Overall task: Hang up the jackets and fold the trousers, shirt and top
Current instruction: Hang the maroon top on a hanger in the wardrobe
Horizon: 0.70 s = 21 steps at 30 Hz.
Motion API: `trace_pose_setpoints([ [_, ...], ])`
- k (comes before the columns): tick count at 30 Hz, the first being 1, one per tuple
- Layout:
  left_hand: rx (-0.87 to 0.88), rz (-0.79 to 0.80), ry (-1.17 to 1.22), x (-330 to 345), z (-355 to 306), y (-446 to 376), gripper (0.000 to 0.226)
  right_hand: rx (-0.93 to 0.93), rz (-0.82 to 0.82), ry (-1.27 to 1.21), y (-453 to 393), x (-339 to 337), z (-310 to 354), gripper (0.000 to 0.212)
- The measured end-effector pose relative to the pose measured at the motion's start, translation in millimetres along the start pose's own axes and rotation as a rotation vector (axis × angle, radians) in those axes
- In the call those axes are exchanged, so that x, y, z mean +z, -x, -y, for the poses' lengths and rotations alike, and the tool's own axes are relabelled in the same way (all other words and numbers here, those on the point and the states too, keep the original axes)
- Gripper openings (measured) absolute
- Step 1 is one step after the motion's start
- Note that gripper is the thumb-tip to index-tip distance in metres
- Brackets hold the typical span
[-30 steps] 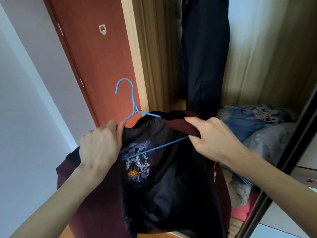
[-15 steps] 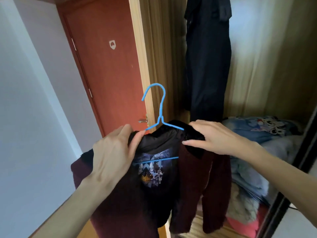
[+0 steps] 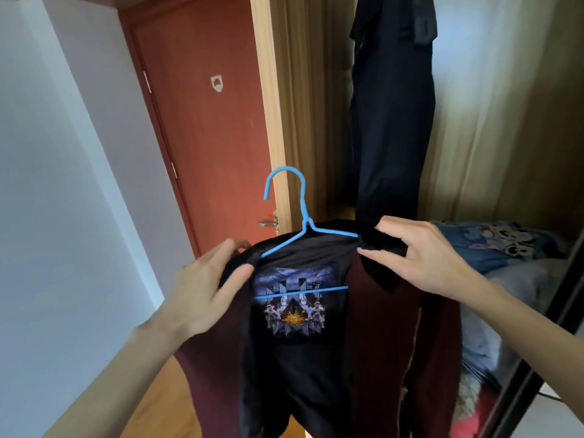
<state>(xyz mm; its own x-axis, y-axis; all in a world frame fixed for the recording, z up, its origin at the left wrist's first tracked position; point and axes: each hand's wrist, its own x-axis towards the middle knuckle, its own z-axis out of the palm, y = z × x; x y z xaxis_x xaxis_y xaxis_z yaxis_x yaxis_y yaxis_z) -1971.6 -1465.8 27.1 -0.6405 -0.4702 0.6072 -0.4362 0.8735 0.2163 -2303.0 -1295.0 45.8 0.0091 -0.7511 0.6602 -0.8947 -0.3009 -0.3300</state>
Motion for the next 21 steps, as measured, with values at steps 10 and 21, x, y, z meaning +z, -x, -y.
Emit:
trace_pose_setpoints([
  [10,0.120,-0.265,-0.338,14,-35,-23,0.049,-0.177,-0.047,0.484,5,-15,14,0.048],
  [21,0.131,-0.332,-0.383,-6,-51,-41,0.033,0.109,0.183,0.031,11,-55,-23,0.040],
])
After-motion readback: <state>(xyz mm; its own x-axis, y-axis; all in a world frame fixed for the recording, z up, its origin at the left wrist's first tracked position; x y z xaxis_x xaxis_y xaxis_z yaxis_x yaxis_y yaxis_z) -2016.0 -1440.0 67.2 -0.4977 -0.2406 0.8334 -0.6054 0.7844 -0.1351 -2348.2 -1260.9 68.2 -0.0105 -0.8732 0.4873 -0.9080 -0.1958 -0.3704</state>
